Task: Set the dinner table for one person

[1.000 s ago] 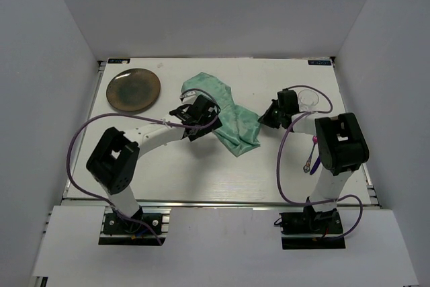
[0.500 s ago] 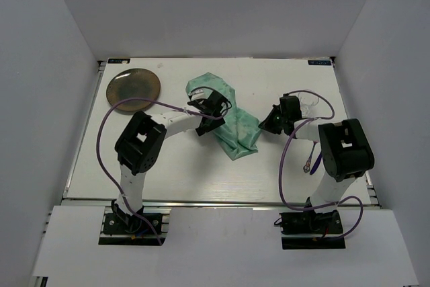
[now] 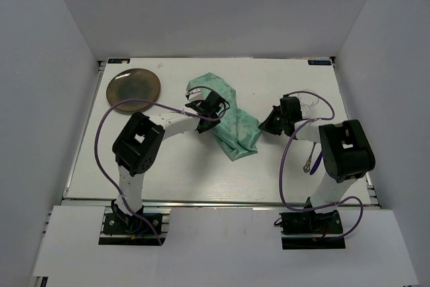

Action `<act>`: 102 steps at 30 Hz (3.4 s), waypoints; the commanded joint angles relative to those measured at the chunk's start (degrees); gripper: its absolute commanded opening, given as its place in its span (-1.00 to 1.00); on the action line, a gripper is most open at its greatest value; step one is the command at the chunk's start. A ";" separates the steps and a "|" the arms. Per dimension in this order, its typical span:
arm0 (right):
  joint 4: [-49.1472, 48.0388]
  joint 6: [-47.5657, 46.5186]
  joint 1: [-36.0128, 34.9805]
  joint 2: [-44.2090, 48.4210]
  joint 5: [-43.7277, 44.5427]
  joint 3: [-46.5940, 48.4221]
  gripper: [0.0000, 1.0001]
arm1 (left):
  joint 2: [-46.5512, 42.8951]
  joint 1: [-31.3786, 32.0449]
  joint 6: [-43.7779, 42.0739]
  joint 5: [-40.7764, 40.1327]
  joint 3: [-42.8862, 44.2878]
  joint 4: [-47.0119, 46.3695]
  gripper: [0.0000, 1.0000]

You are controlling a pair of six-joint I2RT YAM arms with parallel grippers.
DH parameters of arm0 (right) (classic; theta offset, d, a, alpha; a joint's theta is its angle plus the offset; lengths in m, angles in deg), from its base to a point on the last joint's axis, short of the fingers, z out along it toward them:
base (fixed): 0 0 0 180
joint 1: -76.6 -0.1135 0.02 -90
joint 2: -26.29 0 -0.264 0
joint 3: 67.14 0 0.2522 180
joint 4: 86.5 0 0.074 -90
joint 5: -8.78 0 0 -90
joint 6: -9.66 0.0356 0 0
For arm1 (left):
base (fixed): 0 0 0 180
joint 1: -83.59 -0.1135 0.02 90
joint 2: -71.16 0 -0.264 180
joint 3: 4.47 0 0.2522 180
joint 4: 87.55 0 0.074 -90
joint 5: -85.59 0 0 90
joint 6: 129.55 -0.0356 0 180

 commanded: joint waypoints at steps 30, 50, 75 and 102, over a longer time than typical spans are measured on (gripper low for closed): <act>29.10 -6.08 2.38 47.24 9.27 20.29 -1.00 | -42.16 -10.35 -7.87 -15.01 12.12 16.30 -1.00; 40.62 -11.27 7.12 8.86 0.49 69.68 -1.00 | -17.11 -21.23 -18.78 -2.09 47.28 9.41 -1.00; 19.96 -10.30 15.12 35.10 -8.85 4.97 -0.77 | -56.80 -24.50 -8.16 19.96 -41.32 -26.39 -0.54; 27.88 -15.22 3.26 8.33 3.20 10.74 0.79 | -25.62 -22.92 -9.65 25.17 -22.03 -4.75 0.96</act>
